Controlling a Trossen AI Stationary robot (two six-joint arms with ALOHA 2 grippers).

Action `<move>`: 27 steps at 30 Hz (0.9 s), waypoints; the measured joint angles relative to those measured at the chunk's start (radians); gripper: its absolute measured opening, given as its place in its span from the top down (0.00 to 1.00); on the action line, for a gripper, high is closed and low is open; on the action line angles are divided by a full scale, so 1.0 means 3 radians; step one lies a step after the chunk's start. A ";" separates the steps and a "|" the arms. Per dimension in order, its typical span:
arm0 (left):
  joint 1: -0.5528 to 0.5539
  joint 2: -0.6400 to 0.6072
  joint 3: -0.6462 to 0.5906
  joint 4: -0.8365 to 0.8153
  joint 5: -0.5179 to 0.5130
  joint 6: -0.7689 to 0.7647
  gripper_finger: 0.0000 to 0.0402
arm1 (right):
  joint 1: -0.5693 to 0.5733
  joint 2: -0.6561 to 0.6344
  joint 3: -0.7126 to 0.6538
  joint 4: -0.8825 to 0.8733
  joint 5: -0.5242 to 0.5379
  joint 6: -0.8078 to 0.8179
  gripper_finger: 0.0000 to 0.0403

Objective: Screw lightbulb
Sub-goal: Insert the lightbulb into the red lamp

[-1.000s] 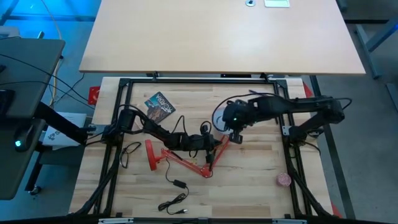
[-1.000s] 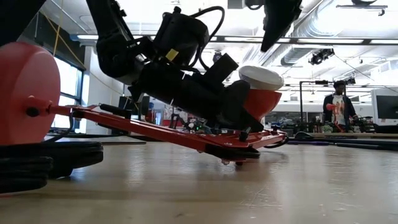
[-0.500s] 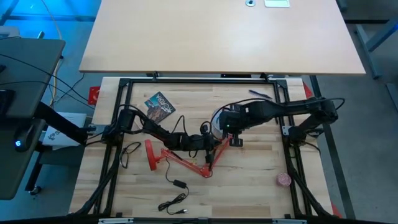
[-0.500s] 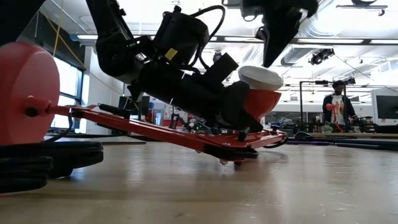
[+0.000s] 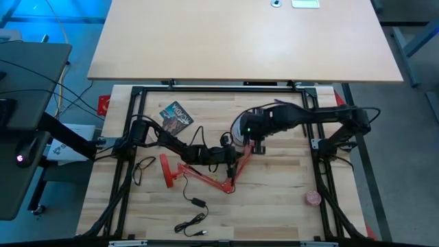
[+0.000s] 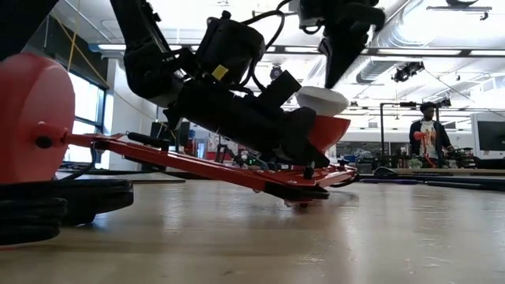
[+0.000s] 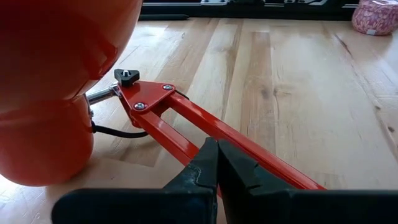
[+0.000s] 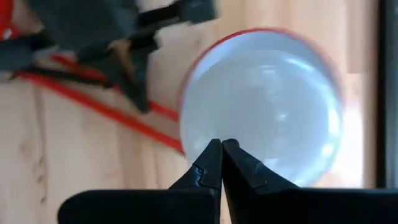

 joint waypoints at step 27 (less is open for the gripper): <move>-0.0008 0.0000 0.0000 -0.0003 0.0067 -0.0003 1.00 | -0.0202 0.0001 0.0035 0.0261 -0.0399 -0.0558 1.00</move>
